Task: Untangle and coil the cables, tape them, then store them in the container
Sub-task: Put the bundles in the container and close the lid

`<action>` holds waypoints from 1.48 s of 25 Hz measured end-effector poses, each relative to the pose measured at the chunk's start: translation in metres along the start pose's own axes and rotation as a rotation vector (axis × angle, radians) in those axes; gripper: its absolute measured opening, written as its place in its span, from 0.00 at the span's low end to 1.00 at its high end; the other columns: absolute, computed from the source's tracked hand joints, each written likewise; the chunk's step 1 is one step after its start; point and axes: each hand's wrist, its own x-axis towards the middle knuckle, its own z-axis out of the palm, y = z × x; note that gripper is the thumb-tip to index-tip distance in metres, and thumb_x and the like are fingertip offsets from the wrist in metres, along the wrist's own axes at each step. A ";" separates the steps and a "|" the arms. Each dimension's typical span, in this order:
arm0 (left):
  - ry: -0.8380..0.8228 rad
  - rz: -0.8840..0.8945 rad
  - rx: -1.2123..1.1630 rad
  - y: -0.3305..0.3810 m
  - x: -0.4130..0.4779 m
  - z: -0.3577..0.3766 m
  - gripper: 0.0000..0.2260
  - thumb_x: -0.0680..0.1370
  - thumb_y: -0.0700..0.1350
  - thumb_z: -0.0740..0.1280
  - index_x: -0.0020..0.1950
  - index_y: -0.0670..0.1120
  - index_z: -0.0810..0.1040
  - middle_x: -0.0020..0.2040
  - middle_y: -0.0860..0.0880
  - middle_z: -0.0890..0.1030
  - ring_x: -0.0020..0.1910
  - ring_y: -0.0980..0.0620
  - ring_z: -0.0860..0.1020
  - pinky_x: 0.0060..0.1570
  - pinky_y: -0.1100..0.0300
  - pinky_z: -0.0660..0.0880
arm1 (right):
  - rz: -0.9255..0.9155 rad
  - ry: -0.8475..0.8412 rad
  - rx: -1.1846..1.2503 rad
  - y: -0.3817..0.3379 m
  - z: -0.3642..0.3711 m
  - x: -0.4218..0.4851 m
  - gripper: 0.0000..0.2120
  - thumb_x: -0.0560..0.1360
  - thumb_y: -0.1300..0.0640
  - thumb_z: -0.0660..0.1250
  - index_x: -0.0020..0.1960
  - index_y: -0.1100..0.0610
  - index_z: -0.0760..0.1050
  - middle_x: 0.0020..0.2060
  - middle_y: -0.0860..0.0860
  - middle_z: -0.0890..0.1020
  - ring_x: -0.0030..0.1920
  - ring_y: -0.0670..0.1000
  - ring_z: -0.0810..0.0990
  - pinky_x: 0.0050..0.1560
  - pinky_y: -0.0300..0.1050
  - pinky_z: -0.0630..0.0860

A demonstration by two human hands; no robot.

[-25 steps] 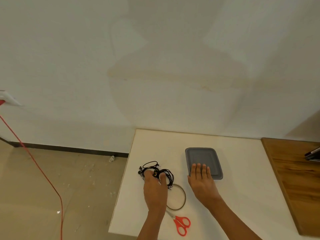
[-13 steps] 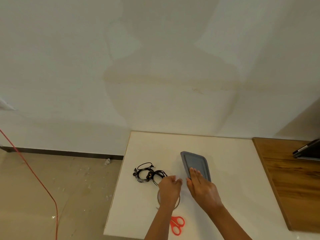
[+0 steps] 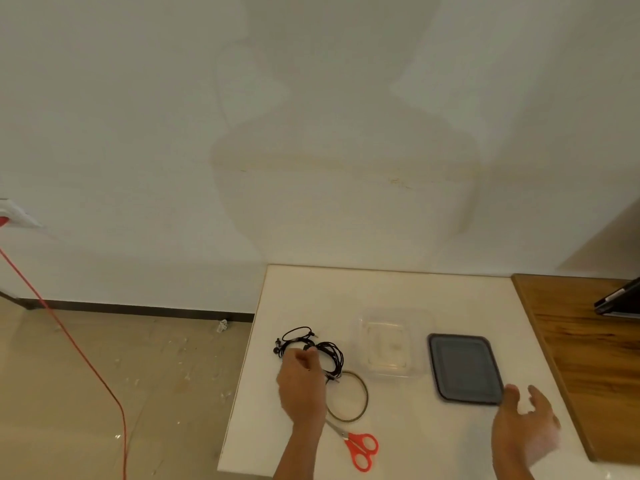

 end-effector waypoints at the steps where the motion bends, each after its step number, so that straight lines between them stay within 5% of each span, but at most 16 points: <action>1: 0.019 -0.052 0.010 -0.004 0.007 -0.007 0.09 0.76 0.49 0.68 0.47 0.44 0.74 0.40 0.51 0.78 0.41 0.49 0.76 0.40 0.57 0.71 | -0.149 0.029 -0.007 -0.008 0.003 -0.012 0.15 0.76 0.61 0.65 0.62 0.62 0.75 0.57 0.65 0.77 0.57 0.65 0.73 0.58 0.58 0.71; 2: -0.012 -0.108 0.031 -0.006 0.012 -0.011 0.12 0.76 0.51 0.69 0.48 0.43 0.73 0.41 0.50 0.76 0.43 0.49 0.75 0.42 0.57 0.70 | -0.333 -0.040 0.016 -0.018 0.009 -0.030 0.13 0.75 0.65 0.65 0.59 0.61 0.77 0.53 0.63 0.78 0.52 0.62 0.76 0.53 0.52 0.74; 4: -0.115 -0.191 0.090 -0.004 0.015 -0.010 0.14 0.74 0.51 0.71 0.43 0.43 0.72 0.40 0.51 0.75 0.42 0.50 0.73 0.41 0.58 0.68 | -0.606 -0.448 0.056 -0.043 0.035 -0.075 0.13 0.75 0.68 0.65 0.55 0.56 0.79 0.48 0.54 0.81 0.42 0.48 0.80 0.42 0.34 0.75; 7: -0.168 -0.157 0.093 0.000 0.018 0.000 0.11 0.70 0.43 0.74 0.43 0.38 0.76 0.35 0.46 0.77 0.35 0.47 0.77 0.34 0.56 0.73 | -0.734 -0.994 -0.047 -0.062 0.087 -0.127 0.14 0.76 0.66 0.62 0.58 0.56 0.78 0.53 0.51 0.81 0.46 0.43 0.80 0.46 0.27 0.74; 11: -0.185 -0.092 -0.056 0.011 0.018 -0.013 0.18 0.71 0.35 0.73 0.55 0.39 0.67 0.40 0.46 0.78 0.35 0.52 0.76 0.30 0.67 0.70 | -0.775 -0.981 0.050 -0.073 0.096 -0.130 0.21 0.75 0.69 0.60 0.62 0.51 0.75 0.59 0.47 0.78 0.60 0.45 0.76 0.62 0.39 0.73; 15: -0.444 0.210 0.004 0.035 0.015 -0.026 0.20 0.71 0.39 0.74 0.57 0.47 0.68 0.42 0.50 0.82 0.40 0.58 0.80 0.36 0.70 0.72 | -1.129 -1.180 0.009 -0.093 0.064 -0.096 0.31 0.76 0.71 0.56 0.68 0.40 0.64 0.71 0.35 0.61 0.73 0.34 0.51 0.70 0.27 0.49; 17: -0.582 0.261 -0.019 0.052 0.013 -0.021 0.20 0.70 0.39 0.74 0.57 0.48 0.69 0.43 0.49 0.83 0.41 0.57 0.82 0.36 0.70 0.73 | -1.094 -1.292 -0.023 -0.099 0.053 -0.073 0.26 0.77 0.69 0.57 0.67 0.43 0.67 0.68 0.36 0.68 0.72 0.35 0.58 0.71 0.30 0.56; 20: -0.744 0.289 -0.078 0.071 0.014 0.002 0.20 0.69 0.41 0.76 0.56 0.48 0.72 0.44 0.48 0.85 0.42 0.54 0.83 0.43 0.65 0.77 | -0.938 -1.209 0.033 -0.103 0.047 -0.039 0.17 0.77 0.65 0.63 0.59 0.48 0.77 0.55 0.41 0.80 0.57 0.41 0.78 0.58 0.32 0.73; 23: -0.740 0.196 -0.185 0.070 0.014 0.034 0.18 0.69 0.40 0.75 0.56 0.47 0.74 0.49 0.46 0.83 0.46 0.52 0.83 0.45 0.64 0.78 | -0.777 -0.862 0.007 -0.093 0.062 -0.015 0.12 0.74 0.65 0.67 0.52 0.51 0.81 0.46 0.46 0.84 0.46 0.44 0.81 0.46 0.25 0.73; 27: -0.465 0.191 -0.205 0.050 0.018 0.046 0.10 0.74 0.35 0.68 0.53 0.46 0.75 0.47 0.50 0.80 0.46 0.53 0.80 0.40 0.74 0.74 | -0.639 -0.725 -0.163 -0.068 0.093 -0.009 0.11 0.76 0.66 0.65 0.56 0.60 0.80 0.49 0.56 0.84 0.43 0.49 0.79 0.41 0.25 0.72; 30: -0.209 0.219 -0.252 0.042 0.023 0.026 0.09 0.75 0.33 0.67 0.51 0.45 0.74 0.45 0.50 0.80 0.43 0.56 0.79 0.39 0.75 0.73 | -0.638 -0.822 -0.337 -0.068 0.101 -0.017 0.15 0.78 0.62 0.63 0.64 0.60 0.75 0.58 0.58 0.81 0.53 0.54 0.80 0.51 0.38 0.76; 31: -0.108 0.223 -0.263 0.040 0.027 0.015 0.08 0.75 0.34 0.67 0.51 0.45 0.74 0.44 0.49 0.80 0.42 0.57 0.79 0.38 0.74 0.73 | -0.674 -0.825 -0.445 -0.073 0.098 -0.023 0.16 0.79 0.60 0.62 0.66 0.59 0.73 0.61 0.57 0.79 0.56 0.55 0.79 0.53 0.44 0.77; 33: 0.101 0.227 -0.228 0.031 0.043 -0.006 0.05 0.77 0.38 0.66 0.51 0.45 0.75 0.44 0.49 0.80 0.41 0.54 0.79 0.36 0.71 0.72 | -0.938 -0.528 -0.540 -0.081 0.091 -0.038 0.15 0.78 0.58 0.63 0.64 0.57 0.74 0.60 0.56 0.80 0.53 0.57 0.81 0.45 0.49 0.79; 35: 0.218 0.209 -0.094 0.016 0.064 -0.022 0.07 0.79 0.45 0.63 0.52 0.46 0.78 0.44 0.48 0.80 0.42 0.49 0.78 0.38 0.61 0.71 | -1.149 -0.362 -0.324 -0.083 0.088 -0.064 0.10 0.75 0.61 0.67 0.56 0.58 0.79 0.47 0.55 0.84 0.42 0.56 0.82 0.35 0.48 0.80; 37: 0.137 0.123 0.036 0.005 0.081 -0.027 0.14 0.81 0.49 0.59 0.48 0.44 0.81 0.39 0.46 0.80 0.38 0.48 0.77 0.37 0.60 0.68 | -0.967 -0.672 -0.097 -0.093 0.095 -0.100 0.07 0.78 0.58 0.63 0.52 0.58 0.78 0.42 0.52 0.83 0.39 0.53 0.81 0.38 0.48 0.80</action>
